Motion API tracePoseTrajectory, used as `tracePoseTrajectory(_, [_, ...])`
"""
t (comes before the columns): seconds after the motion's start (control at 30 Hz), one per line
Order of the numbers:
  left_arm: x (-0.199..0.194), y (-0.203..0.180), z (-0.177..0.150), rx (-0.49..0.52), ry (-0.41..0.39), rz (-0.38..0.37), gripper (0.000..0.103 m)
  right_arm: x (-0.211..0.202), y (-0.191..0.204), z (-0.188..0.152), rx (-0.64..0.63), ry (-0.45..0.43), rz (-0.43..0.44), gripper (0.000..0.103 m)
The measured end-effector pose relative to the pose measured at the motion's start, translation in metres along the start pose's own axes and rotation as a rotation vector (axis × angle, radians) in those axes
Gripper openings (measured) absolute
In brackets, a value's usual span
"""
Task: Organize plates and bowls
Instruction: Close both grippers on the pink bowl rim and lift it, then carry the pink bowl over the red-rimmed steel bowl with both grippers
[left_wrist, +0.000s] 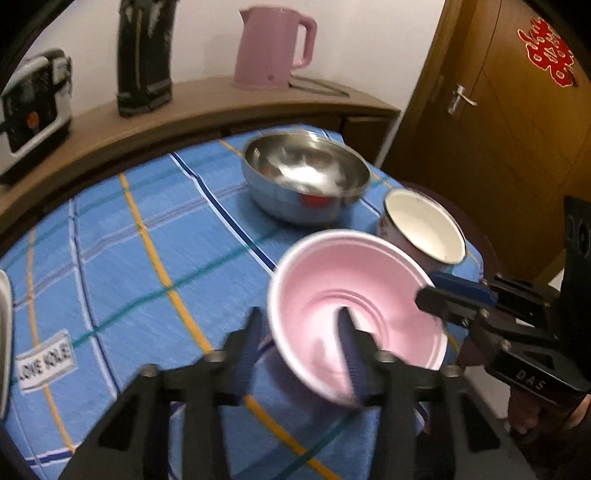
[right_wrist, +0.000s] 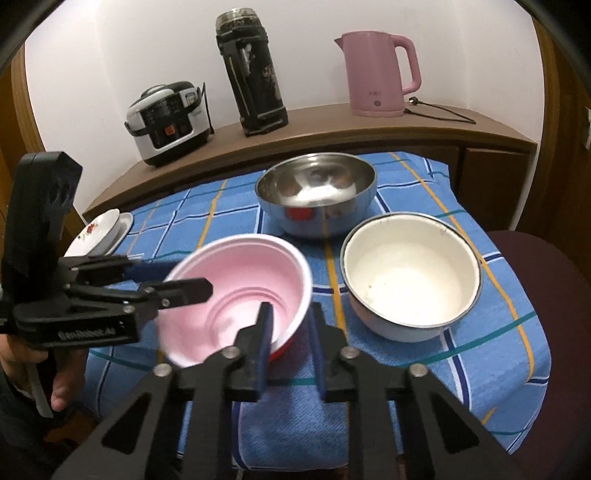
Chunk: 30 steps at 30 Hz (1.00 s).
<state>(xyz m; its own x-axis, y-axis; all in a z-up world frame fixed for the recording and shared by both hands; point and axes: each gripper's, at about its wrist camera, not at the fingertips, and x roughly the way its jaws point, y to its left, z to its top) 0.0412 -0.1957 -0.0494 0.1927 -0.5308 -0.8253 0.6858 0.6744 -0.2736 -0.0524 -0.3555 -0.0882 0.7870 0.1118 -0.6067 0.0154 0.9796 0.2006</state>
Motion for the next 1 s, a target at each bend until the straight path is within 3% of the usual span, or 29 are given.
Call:
tracePoseTrajectory(0.17, [-0.001, 0.001, 0.000, -0.024, 0.000, 0.014, 0.027, -0.008, 0.002, 0.005, 0.001, -0.042, 0.013, 0.013])
tracePoseTrajectory(0.37, [-0.028, 0.000, 0.017, -0.012, -0.088, 0.072, 0.027, -0.017, 0.011, 0.024, -0.015, -0.088, 0.045, 0.013])
tracePoseTrajectory(0.57, [-0.044, 0.005, 0.043, -0.025, -0.150, 0.078, 0.027, -0.026, 0.015, 0.050, -0.031, -0.139, 0.059, 0.013])
tracePoseTrajectory(1.0, [-0.050, -0.011, 0.112, 0.029, -0.250, 0.058, 0.027, -0.046, -0.006, 0.113, -0.046, -0.276, -0.020, 0.014])
